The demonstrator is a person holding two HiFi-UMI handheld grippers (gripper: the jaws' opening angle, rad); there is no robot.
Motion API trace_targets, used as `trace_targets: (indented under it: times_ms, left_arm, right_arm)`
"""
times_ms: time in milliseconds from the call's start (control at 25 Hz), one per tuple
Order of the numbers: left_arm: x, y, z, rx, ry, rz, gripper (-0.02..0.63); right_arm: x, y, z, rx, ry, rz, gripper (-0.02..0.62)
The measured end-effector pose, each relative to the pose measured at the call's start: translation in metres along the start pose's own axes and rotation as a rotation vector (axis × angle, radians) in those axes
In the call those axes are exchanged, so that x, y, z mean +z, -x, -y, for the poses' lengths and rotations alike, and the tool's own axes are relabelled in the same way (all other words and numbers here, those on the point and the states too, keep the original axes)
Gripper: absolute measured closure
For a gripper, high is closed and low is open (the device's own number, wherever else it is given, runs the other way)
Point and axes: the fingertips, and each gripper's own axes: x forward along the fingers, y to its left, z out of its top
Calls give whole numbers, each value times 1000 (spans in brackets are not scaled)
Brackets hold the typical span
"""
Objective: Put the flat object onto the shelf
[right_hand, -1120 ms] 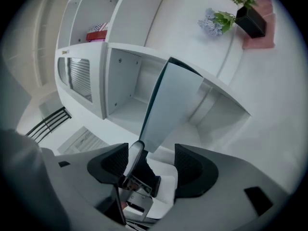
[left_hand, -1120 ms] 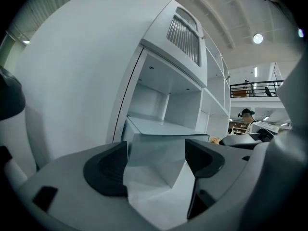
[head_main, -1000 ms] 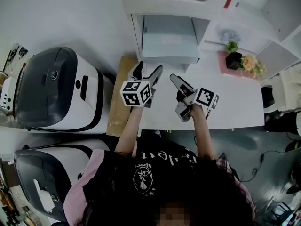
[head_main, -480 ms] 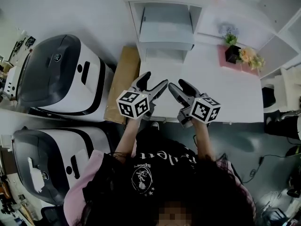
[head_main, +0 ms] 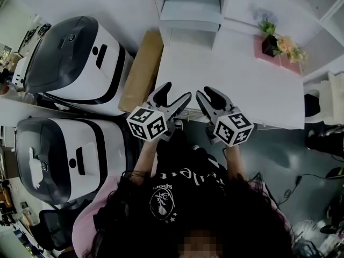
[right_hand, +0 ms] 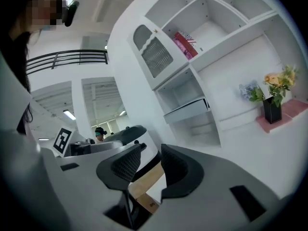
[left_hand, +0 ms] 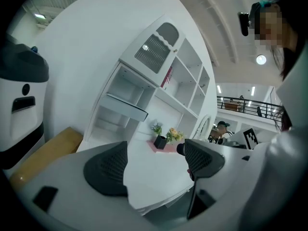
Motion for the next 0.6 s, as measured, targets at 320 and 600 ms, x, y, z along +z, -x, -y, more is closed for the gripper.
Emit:
trace_targets:
  times_ms: [320, 600]
  left_arm:
    - [-53, 34, 44, 52, 30, -15, 221]
    - [-68, 62, 56, 90, 28, -35, 222]
  right_arm:
    - [-42, 42, -19, 48, 33, -61, 500]
    - [-63, 52, -36, 94, 22, -76, 523]
